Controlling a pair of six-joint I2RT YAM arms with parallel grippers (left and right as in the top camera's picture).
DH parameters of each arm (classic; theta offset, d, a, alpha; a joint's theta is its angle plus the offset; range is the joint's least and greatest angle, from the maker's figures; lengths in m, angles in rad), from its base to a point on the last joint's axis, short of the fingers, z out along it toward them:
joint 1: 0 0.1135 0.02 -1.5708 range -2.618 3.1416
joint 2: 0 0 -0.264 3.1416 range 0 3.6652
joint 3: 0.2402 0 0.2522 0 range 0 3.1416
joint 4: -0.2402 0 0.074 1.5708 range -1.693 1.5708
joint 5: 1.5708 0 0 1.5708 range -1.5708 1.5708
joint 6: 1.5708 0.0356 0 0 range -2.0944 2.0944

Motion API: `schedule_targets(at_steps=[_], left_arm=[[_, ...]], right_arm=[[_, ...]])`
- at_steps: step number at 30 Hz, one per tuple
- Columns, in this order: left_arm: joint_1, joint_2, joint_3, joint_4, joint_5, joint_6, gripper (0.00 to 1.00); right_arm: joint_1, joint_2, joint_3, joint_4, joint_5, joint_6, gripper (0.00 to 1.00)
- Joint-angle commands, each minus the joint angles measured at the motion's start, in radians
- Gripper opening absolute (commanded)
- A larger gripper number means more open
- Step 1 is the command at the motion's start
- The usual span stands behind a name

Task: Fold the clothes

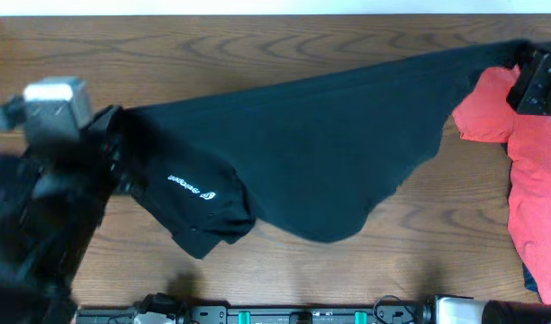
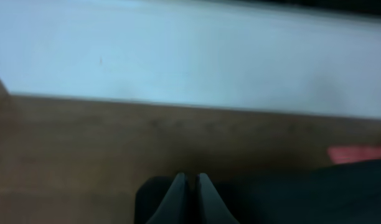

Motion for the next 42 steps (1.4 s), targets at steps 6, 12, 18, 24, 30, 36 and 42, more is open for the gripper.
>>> schedule_targets(at_steps=[6, 12, 18, 24, 30, 36, 42], left_arm=[[0.009, 0.324, 0.007, 0.042, -0.048, -0.002, 0.06], [0.039, 0.503, 0.016, 0.304, -0.055, -0.002, 0.06], [0.063, 0.531, 0.122, 0.536, -0.177, 0.015, 0.06], [0.063, 0.532, 0.305, 0.607, -0.224, 0.126, 0.06], [0.066, 0.559, 0.312, 0.531, -0.220, 0.150, 0.06], [0.064, 0.681, 0.312, 0.340, -0.130, 0.061, 0.06], [0.051, 0.818, 0.312, 0.229, 0.037, 0.034, 0.05]], right_arm=[[-0.029, 0.231, 0.006, 0.006, -0.046, -0.001, 0.01], [-0.035, 0.384, 0.007, 0.320, -0.109, 0.066, 0.01], [-0.065, 0.397, 0.032, 0.605, -0.132, 0.169, 0.01], [-0.150, 0.397, 0.138, 0.695, -0.133, 0.172, 0.01], [-0.237, 0.419, 0.133, 0.597, -0.174, 0.159, 0.01], [-0.232, 0.510, 0.113, 0.371, -0.174, 0.039, 0.01], [-0.187, 0.658, 0.077, 0.225, -0.176, -0.040, 0.01]])
